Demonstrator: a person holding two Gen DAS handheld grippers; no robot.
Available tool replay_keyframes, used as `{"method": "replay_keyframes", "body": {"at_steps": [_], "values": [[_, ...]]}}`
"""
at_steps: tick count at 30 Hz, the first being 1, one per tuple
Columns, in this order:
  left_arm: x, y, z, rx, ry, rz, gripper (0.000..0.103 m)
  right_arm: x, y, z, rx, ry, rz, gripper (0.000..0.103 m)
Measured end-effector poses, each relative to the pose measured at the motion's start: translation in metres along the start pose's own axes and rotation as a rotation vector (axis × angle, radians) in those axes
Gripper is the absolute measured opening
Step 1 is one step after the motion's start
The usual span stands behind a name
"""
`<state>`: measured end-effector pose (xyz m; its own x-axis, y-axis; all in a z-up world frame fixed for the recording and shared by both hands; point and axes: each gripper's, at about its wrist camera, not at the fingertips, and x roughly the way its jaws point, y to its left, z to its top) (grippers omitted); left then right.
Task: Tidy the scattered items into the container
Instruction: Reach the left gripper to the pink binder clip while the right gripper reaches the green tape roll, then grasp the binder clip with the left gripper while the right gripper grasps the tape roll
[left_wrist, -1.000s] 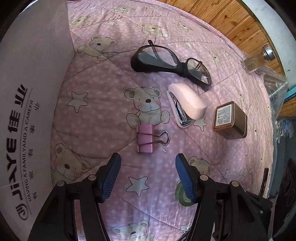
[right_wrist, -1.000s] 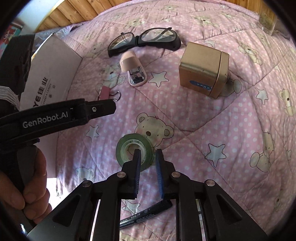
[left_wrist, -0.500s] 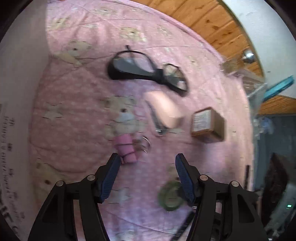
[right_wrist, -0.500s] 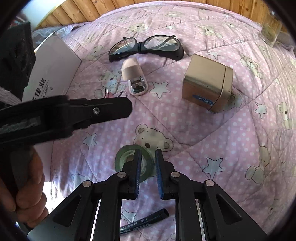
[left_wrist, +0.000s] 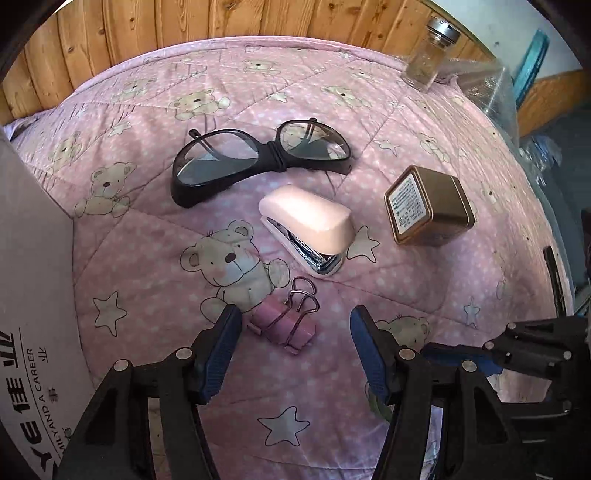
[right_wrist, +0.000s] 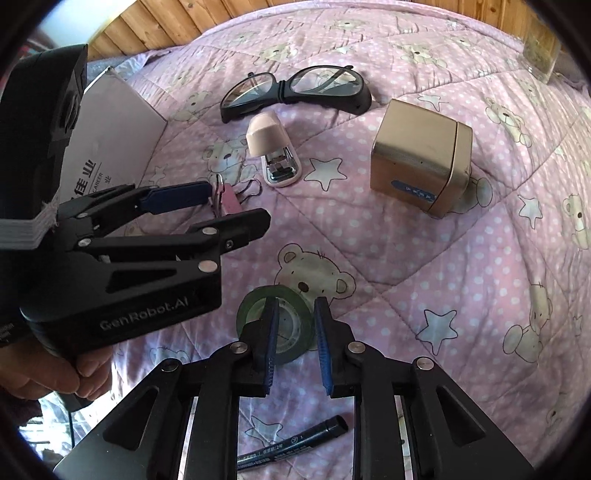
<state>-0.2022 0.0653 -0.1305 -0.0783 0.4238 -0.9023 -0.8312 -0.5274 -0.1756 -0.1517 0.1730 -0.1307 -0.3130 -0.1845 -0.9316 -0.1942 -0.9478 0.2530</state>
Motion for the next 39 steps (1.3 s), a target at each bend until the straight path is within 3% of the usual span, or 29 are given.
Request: {"method": "replay_keyframes", "body": {"at_steps": [1, 3, 13, 25, 39], "values": [[0.0, -0.002, -0.001, 0.009, -0.007, 0.004, 0.062, 0.002, 0.0, 0.0, 0.005, -0.004, 0.001, 0.023], [-0.001, 0.001, 0.001, -0.007, -0.011, 0.009, 0.039, 0.003, -0.001, 0.0, 0.022, -0.01, 0.013, 0.021], [-0.013, 0.018, -0.004, -0.153, -0.031, -0.038, 0.038, -0.008, -0.011, -0.001, 0.092, -0.015, 0.051, 0.012], [-0.051, 0.011, -0.007, -0.212, -0.081, -0.045, 0.038, -0.027, -0.01, 0.003, 0.132, -0.041, 0.096, 0.012], [-0.105, 0.007, -0.028, -0.243, -0.128, -0.041, 0.038, -0.06, 0.011, -0.006, 0.093, -0.071, 0.078, 0.012]]}}
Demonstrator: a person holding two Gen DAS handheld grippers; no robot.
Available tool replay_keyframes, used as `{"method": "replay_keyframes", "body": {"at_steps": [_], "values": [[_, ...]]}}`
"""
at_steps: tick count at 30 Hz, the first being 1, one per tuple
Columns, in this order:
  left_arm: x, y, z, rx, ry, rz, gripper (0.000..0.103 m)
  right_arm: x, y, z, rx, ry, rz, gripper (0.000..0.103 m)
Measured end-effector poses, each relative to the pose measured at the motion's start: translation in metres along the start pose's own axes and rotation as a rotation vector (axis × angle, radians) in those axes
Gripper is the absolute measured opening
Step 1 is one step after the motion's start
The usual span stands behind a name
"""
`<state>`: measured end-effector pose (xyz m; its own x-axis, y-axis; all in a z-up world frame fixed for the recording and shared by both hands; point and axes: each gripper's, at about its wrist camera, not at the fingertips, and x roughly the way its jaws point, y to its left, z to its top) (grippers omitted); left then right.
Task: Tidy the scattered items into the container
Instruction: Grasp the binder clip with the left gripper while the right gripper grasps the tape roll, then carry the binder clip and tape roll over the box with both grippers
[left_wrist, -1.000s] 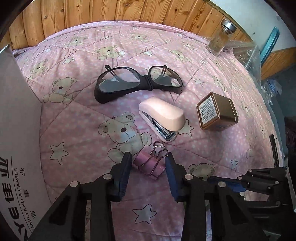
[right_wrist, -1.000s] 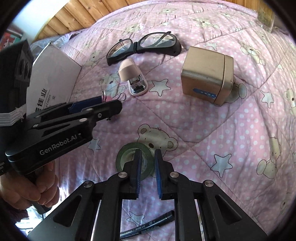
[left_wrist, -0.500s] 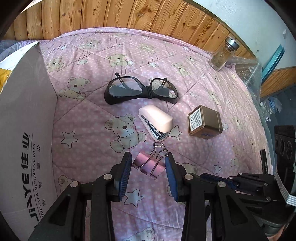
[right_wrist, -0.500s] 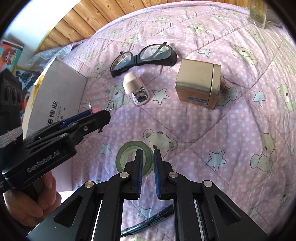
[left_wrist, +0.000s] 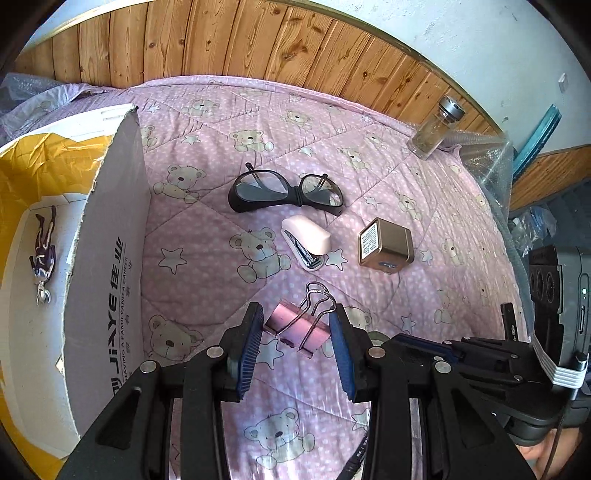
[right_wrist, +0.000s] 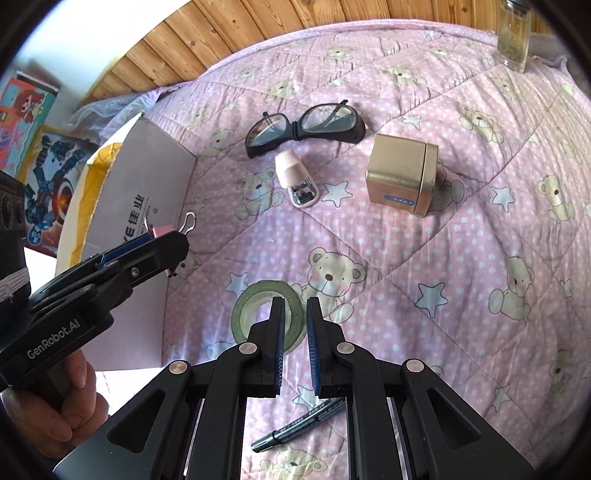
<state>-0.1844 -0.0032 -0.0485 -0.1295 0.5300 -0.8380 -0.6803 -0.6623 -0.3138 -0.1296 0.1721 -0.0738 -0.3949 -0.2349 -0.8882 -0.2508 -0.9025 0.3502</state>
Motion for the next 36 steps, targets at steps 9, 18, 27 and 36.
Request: {"method": "replay_keyframes", "body": {"at_steps": [9, 18, 27, 36], "values": [[-0.04, -0.006, -0.009, 0.002, -0.04, -0.009, 0.038, -0.027, 0.016, -0.01, -0.04, -0.031, -0.003, 0.012], [-0.08, -0.01, -0.018, -0.003, -0.094, -0.014, 0.038, -0.048, 0.038, -0.026, -0.09, -0.053, 0.01, 0.012], [-0.109, -0.003, -0.028, -0.029, -0.144, -0.008, 0.038, -0.067, 0.065, -0.032, -0.167, -0.077, 0.027, 0.012], [-0.135, 0.013, -0.037, -0.08, -0.194, 0.004, 0.038, -0.079, 0.101, -0.028, -0.266, -0.095, 0.045, 0.012]]}}
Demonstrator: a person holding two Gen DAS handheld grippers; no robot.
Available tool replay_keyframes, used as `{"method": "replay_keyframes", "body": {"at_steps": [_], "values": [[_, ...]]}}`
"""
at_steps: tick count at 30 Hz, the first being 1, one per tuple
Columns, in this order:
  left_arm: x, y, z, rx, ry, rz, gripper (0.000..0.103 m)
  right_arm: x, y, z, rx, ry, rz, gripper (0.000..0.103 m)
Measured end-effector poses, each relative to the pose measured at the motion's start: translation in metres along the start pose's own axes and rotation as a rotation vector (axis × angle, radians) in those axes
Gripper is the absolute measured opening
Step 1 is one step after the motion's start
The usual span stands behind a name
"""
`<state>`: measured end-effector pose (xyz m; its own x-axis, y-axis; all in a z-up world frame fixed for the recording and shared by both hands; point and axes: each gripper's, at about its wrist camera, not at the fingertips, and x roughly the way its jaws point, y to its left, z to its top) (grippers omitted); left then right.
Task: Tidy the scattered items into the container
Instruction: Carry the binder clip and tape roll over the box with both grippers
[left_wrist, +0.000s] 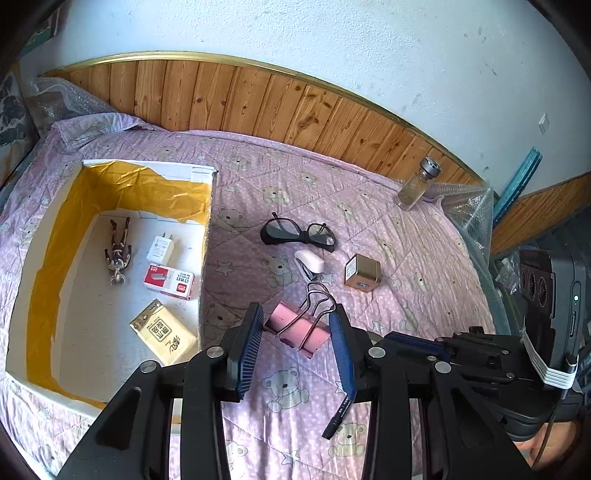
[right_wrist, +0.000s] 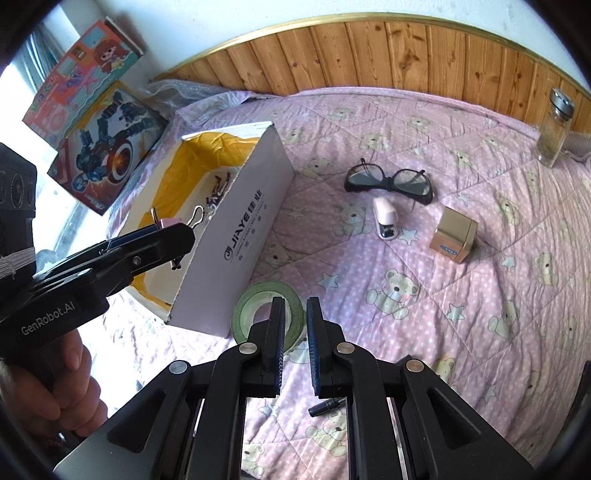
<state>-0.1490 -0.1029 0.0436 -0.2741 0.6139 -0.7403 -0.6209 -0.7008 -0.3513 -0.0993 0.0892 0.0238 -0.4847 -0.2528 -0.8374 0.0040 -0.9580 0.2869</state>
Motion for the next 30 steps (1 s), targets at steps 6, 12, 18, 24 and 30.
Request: {"method": "replay_keyframes", "body": {"at_steps": [6, 12, 18, 24, 30], "values": [[-0.016, 0.018, -0.001, -0.053, -0.027, 0.018, 0.038, -0.005, 0.019, 0.014, -0.055, -0.013, 0.023, 0.012], [-0.032, 0.039, -0.003, -0.111, -0.055, 0.044, 0.038, -0.004, 0.041, 0.028, -0.109, -0.015, 0.048, 0.012], [-0.043, 0.063, -0.006, -0.175, -0.075, 0.079, 0.038, 0.002, 0.065, 0.041, -0.163, -0.011, 0.076, 0.012], [-0.05, 0.085, -0.008, -0.234, -0.089, 0.116, 0.038, 0.013, 0.087, 0.055, -0.222, 0.003, 0.104, 0.012], [-0.053, 0.106, -0.009, -0.291, -0.092, 0.15, 0.038, 0.028, 0.11, 0.068, -0.274, 0.019, 0.127, 0.012]]}}
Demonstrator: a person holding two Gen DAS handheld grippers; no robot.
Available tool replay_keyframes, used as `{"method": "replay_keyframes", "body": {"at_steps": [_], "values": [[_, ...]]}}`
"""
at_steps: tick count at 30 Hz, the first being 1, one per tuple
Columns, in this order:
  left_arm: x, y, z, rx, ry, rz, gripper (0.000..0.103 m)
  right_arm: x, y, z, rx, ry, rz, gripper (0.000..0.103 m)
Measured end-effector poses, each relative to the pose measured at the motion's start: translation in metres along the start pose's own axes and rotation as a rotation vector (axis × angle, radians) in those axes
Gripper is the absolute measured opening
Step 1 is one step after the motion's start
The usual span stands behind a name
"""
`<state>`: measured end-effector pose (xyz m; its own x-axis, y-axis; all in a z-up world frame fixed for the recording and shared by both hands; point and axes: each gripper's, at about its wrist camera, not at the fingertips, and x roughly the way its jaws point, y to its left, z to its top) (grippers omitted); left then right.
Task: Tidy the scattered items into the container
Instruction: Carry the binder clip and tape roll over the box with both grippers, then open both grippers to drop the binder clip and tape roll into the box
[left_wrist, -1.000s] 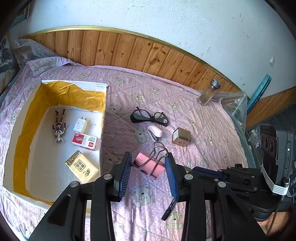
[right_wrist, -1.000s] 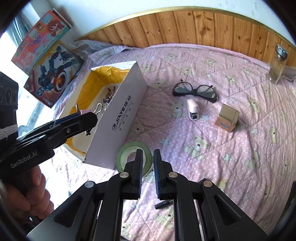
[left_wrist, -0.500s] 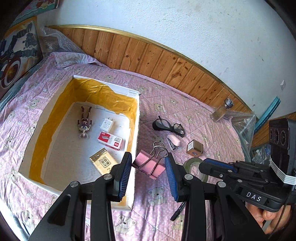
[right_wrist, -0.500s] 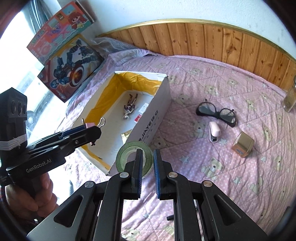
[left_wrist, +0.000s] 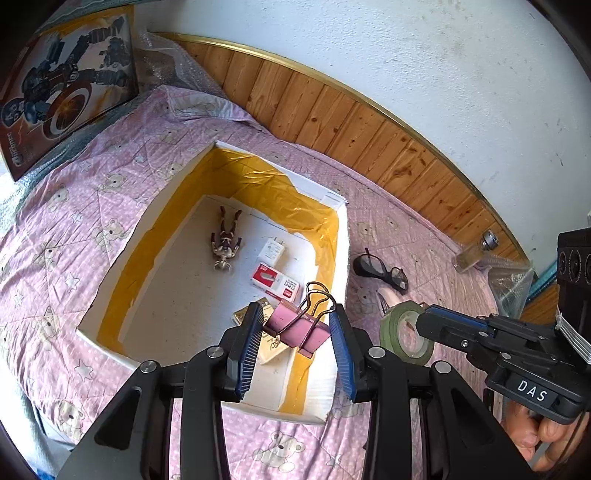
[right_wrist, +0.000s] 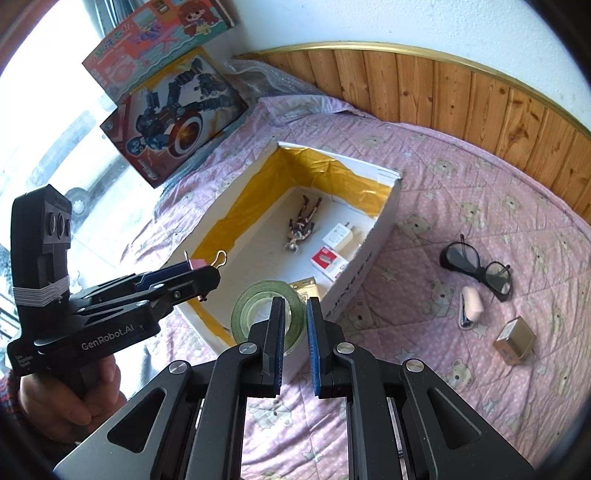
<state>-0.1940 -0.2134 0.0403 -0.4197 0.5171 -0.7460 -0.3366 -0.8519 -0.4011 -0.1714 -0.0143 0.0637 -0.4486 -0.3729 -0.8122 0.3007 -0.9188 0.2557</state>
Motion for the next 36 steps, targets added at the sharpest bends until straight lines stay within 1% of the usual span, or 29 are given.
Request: {"method": "replay_keyframes", "body": {"at_steps": [6, 14, 21, 27, 36], "values": [[0.005, 0.022, 0.004, -0.055, 0.013, 0.041, 0.038, 0.022, 0.015, 0.018, -0.044, 0.022, 0.016, 0.012], [0.02, 0.045, 0.008, -0.105, 0.057, 0.096, 0.038, 0.06, 0.025, 0.038, -0.061, 0.093, 0.038, 0.012], [0.034, 0.06, 0.012, -0.146, 0.092, 0.129, 0.038, 0.102, 0.03, 0.056, -0.044, 0.172, 0.048, 0.012], [0.051, 0.07, 0.017, -0.167, 0.139, 0.157, 0.038, 0.141, 0.027, 0.068, -0.008, 0.245, 0.025, 0.012], [0.077, 0.089, 0.016, -0.203, 0.215, 0.198, 0.038, 0.198, 0.017, 0.071, 0.063, 0.347, 0.004, 0.012]]}}
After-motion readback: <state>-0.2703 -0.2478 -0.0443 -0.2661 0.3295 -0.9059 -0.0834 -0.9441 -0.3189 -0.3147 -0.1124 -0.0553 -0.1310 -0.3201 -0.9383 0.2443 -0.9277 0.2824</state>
